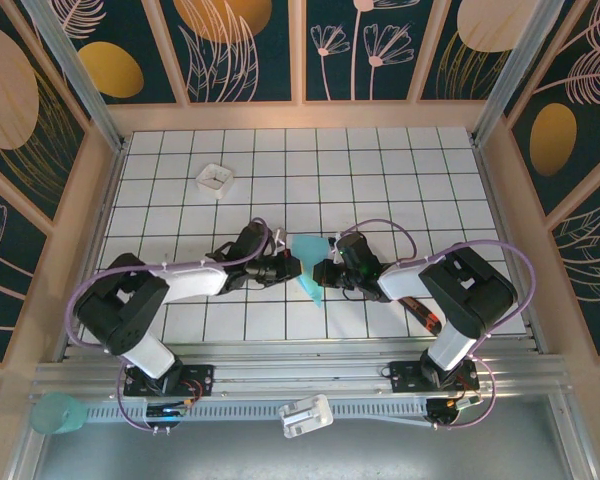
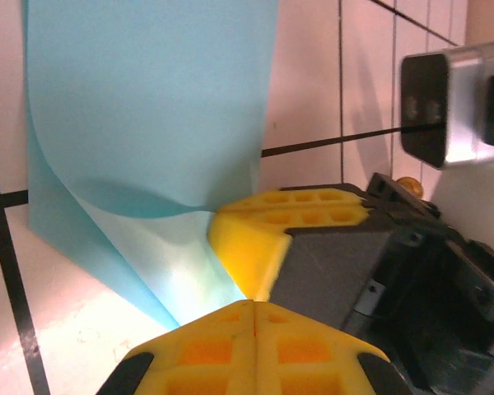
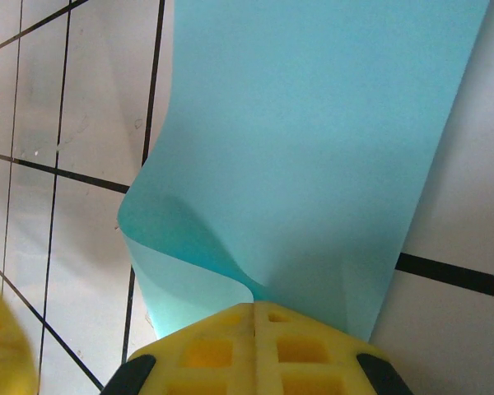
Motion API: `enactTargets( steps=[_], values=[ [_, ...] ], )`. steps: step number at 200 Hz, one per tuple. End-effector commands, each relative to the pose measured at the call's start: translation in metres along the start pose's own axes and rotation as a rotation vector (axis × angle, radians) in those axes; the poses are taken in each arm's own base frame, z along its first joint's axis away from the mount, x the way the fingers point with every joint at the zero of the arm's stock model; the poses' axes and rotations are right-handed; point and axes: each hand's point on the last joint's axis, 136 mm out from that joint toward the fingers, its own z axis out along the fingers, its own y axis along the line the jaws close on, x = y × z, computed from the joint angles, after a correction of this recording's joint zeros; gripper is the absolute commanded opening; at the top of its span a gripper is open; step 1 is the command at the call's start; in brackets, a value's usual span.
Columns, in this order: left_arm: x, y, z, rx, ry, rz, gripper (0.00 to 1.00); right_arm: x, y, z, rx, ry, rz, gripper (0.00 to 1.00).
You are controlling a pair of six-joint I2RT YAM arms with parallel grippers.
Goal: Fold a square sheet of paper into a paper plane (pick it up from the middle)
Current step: Third fold the triangle at the center of the table.
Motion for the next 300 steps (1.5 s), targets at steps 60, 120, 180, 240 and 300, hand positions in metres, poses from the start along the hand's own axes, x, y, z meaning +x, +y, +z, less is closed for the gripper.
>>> enactTargets(
  steps=[60,120,180,240,300],
  values=[
    [-0.01,0.007,0.024,-0.018,0.031,-0.009,0.0,0.053,-0.067,0.0,0.232,0.163,0.056,0.0],
    [-0.007,0.035,0.03,-0.146,0.053,0.021,0.0,0.052,-0.067,0.0,0.233,0.164,0.054,0.0],
    [0.004,0.058,0.026,-0.216,0.068,0.032,0.0,0.053,-0.07,0.0,0.237,0.167,0.055,0.0],
    [-0.014,0.026,0.015,-0.139,0.007,0.082,0.03,0.054,-0.071,0.001,0.237,0.171,0.057,0.0],
    [-0.021,0.033,0.02,-0.187,0.012,0.097,0.05,0.054,-0.071,0.001,0.239,0.17,0.056,0.0]
  ],
)
